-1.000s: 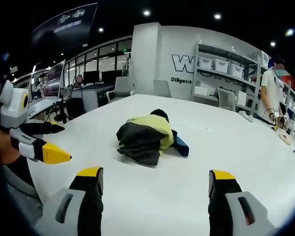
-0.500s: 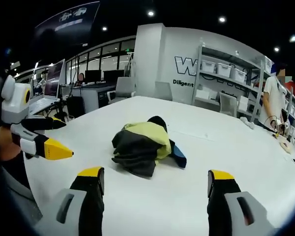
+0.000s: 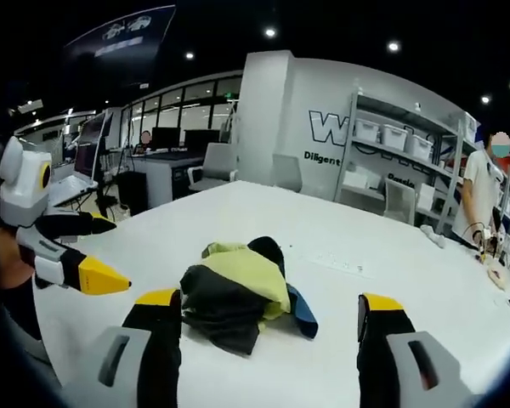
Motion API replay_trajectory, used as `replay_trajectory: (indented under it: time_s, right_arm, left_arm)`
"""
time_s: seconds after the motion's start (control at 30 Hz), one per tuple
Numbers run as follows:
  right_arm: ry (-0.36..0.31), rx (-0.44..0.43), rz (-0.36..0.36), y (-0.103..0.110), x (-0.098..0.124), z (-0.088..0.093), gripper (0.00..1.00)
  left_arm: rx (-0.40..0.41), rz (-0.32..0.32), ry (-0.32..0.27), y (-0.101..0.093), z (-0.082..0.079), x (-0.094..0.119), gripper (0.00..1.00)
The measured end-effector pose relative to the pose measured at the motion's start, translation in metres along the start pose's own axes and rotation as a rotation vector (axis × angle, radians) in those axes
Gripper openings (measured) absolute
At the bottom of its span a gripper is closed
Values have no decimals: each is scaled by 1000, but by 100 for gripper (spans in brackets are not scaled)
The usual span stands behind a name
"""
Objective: Fold the garment on the visible template until the final outline fits inside the template.
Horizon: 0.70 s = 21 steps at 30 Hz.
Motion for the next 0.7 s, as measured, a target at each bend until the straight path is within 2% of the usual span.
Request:
replay_trajectory:
  time_s: [0.4,0.7]
  right_arm:
    - [-17,9,-18,-6,-46,-22,82]
    - [-5,6,-35,-12,-77,-24,81]
  left_arm:
    - [30,-18,7,6,-6,-27,85]
    - [40,-35,29,12,-5,-45,83]
Point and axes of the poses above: the point that each gripper's makers call its tool centre point, and the gripper's own axes: x roughly backward along the fingers, y roughly to its left, z roughly out of its underside, the point moved 10 cm from there along x, roughly backward along the fingers, and after that the axes turned 13 degrees about x, right-handed, at the moved point
